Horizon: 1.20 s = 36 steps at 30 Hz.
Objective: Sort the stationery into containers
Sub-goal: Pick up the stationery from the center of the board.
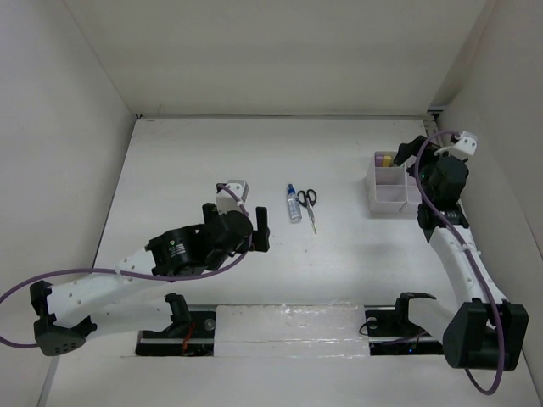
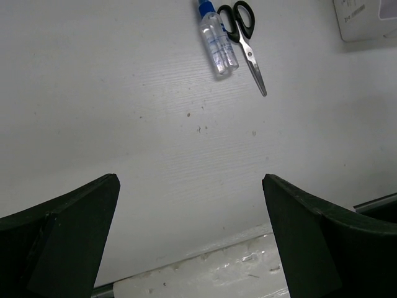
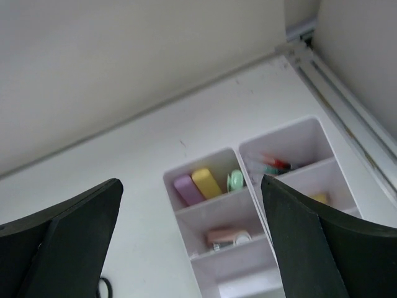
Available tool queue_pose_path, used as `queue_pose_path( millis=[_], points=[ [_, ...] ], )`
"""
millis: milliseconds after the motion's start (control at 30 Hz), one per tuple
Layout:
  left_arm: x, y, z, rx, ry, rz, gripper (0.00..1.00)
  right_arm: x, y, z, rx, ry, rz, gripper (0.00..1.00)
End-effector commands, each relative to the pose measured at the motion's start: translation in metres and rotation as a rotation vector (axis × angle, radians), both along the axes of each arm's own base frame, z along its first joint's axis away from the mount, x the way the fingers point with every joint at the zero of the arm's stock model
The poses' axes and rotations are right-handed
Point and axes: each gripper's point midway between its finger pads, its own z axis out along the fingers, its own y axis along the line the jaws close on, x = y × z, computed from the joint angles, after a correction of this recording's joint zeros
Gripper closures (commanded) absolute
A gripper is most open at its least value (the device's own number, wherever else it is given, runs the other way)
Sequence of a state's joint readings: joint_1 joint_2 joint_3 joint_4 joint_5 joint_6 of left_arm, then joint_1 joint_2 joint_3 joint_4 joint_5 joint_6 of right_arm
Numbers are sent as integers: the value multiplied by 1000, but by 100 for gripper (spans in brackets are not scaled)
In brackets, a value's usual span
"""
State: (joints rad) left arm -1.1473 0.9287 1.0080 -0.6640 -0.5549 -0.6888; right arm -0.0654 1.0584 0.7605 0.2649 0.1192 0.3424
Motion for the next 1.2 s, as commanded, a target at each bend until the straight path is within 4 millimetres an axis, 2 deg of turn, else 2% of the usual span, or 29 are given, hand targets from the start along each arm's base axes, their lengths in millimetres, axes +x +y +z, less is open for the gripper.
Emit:
queue_pose_path(
  millis=[0,133,567,800,1167],
  points=[
    [4,6,0,16,-9,40,1,-17,-2,-35,-7,141,-35,0],
    [5,10,2,10,-9,72,1,-21,10,-36,-3,151,20,0],
    [10,15,-3,37,-9,128,1,-21,12,-53,2,223,31,0],
    [11,16,-12,81,5,139,1,-21,17,-53,6,223,58,0],
    [13,14,-12,92,2,145,1,-24,17,-49,-7,215,51,0]
  ],
)
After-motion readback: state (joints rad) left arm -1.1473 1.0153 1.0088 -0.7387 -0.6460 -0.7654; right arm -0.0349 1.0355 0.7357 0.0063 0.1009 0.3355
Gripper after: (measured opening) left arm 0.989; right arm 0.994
